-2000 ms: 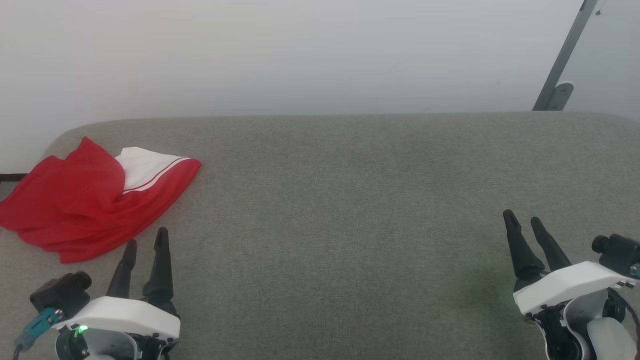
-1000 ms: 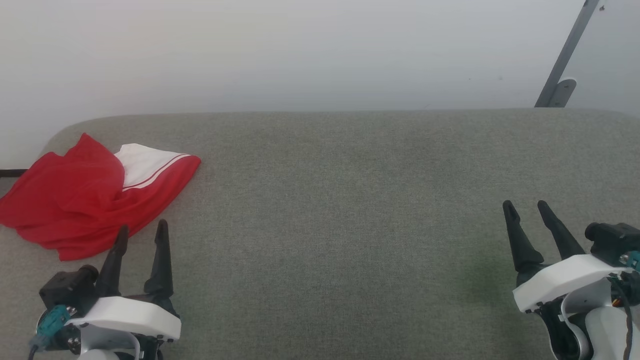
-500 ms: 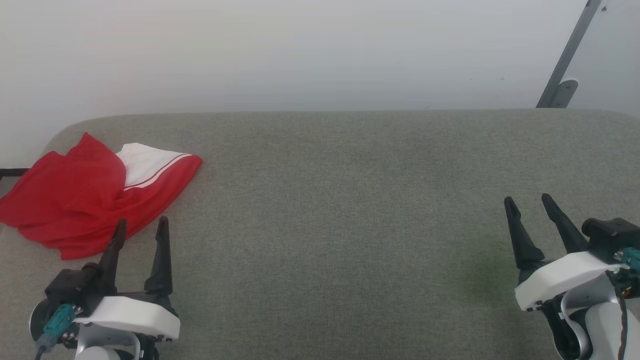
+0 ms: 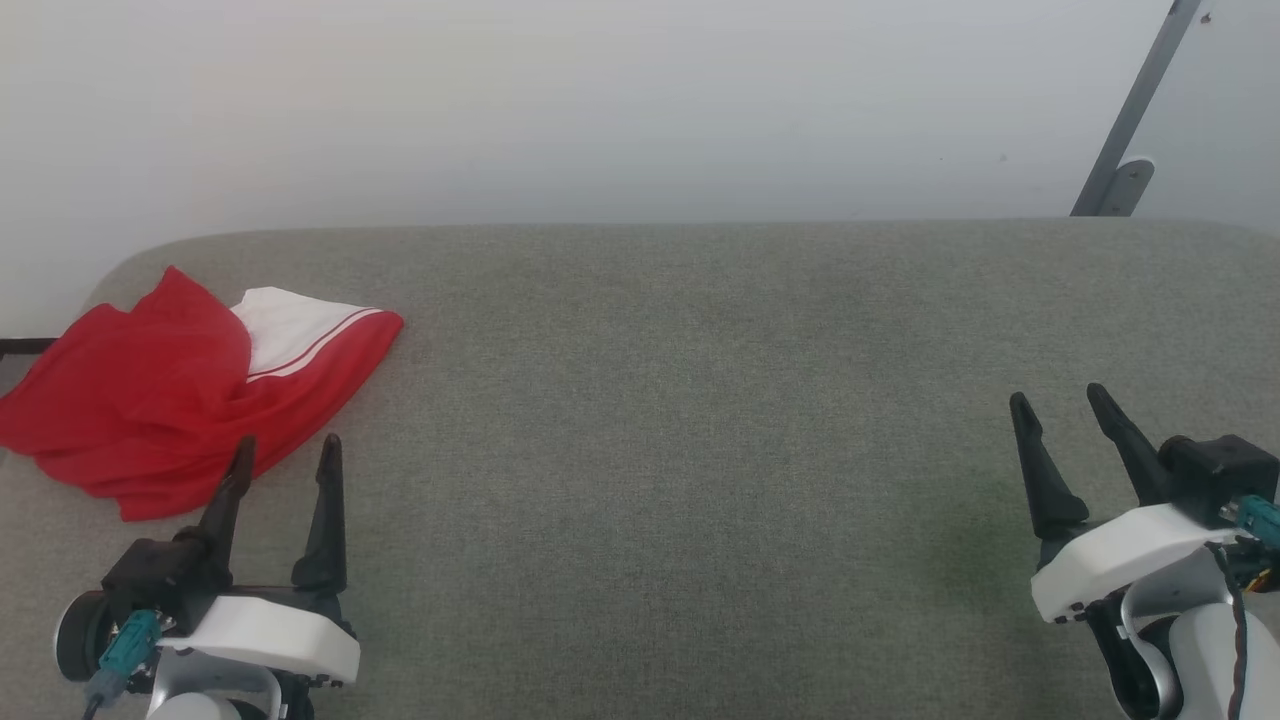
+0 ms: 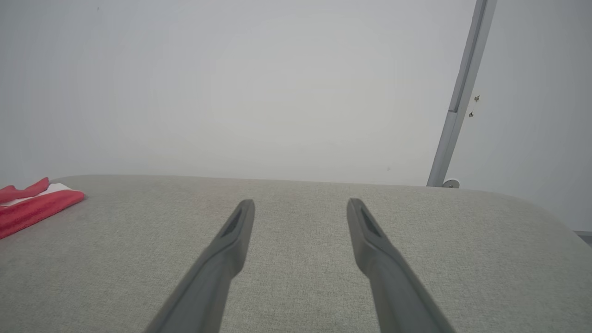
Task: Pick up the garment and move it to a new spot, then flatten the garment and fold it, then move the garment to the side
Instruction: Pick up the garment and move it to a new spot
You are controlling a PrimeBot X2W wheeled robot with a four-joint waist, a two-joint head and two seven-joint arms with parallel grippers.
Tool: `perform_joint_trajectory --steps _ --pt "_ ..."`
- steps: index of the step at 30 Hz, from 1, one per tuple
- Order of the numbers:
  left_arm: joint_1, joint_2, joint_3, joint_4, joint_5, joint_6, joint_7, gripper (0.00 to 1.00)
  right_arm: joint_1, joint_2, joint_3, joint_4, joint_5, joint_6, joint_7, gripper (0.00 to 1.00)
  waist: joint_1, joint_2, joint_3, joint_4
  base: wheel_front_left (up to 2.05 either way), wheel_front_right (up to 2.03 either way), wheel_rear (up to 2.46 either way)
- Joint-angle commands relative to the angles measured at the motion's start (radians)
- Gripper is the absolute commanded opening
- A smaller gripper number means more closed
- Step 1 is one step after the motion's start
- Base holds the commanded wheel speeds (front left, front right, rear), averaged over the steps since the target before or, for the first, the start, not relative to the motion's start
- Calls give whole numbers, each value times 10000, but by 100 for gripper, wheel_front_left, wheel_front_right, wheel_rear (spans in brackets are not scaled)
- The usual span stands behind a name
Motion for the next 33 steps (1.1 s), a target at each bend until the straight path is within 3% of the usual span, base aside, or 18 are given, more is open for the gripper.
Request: perform_joint_trajectory --steps 1,16,33 --pt "-114 -30 44 24 52 -38 -50 100 -50 26 -31 -40 -112 0 -9 100 -1 0 -5 1 0 0 0" --pt "-150 -86 305 306 -115 -9 -50 100 77 12 148 -202 5 -1 77 100 -1 0 -156 353 0 0 0" --pt "-49 196 556 406 -325 303 302 100 -79 33 1115 -153 333 -1 144 100 -1 0 -706 2607 0 0 0"
